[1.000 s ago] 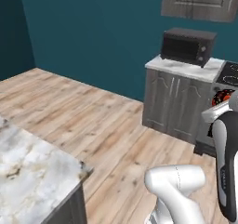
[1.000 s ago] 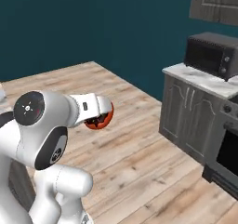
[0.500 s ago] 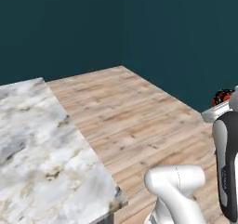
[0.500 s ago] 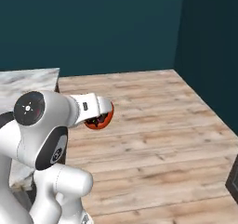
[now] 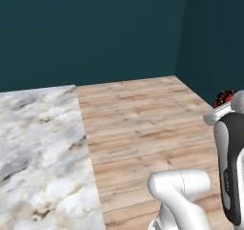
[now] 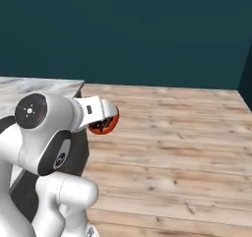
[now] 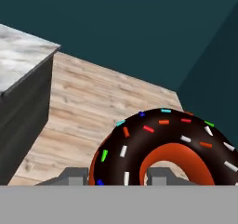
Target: Take the donuts from the fridge and place them on the empty tray on the dining counter.
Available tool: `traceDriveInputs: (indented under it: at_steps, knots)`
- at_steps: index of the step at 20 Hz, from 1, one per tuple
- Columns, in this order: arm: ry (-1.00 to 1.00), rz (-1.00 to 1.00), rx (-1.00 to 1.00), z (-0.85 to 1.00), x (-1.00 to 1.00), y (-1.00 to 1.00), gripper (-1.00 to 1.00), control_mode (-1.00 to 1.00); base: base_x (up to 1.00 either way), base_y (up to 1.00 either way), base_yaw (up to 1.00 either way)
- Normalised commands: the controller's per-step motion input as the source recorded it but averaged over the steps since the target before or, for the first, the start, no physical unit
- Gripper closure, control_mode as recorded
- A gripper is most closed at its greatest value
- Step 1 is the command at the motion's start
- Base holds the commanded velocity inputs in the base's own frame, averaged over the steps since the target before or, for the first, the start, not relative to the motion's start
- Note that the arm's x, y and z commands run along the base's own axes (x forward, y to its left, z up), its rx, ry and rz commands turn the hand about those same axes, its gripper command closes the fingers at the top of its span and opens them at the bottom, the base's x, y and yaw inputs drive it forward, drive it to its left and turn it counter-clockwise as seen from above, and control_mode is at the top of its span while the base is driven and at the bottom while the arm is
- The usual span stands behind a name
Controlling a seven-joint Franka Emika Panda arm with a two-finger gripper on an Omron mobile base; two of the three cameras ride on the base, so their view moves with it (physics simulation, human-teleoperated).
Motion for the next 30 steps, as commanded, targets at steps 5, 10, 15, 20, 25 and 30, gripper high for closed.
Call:
traceDriveInputs:
  at_steps: [5,10,15,20,25,30]
  knots:
    - [0.0,0.0,0.0,0.0,0.0,0.0,1.0,1.0,1.0,-0.76,0.31]
    - [0.0,0.0,0.0,0.0,0.0,0.0,1.0,1.0,1.0,-0.42,0.35]
    - [0.0,0.0,0.0,0.0,0.0,0.0,1.0,1.0,1.0,-0.04,0.55]
    - [0.0,0.0,0.0,0.0,0.0,0.0,1.0,1.0,1.0,-0.22,0.5]
    - [0.0,0.0,0.0,0.0,0.0,0.0,1.0,1.0,1.0,-0.63,0.39]
    - [0.0,0.0,0.0,0.0,0.0,0.0,1.0,1.0,1.0,-0.53,0.41]
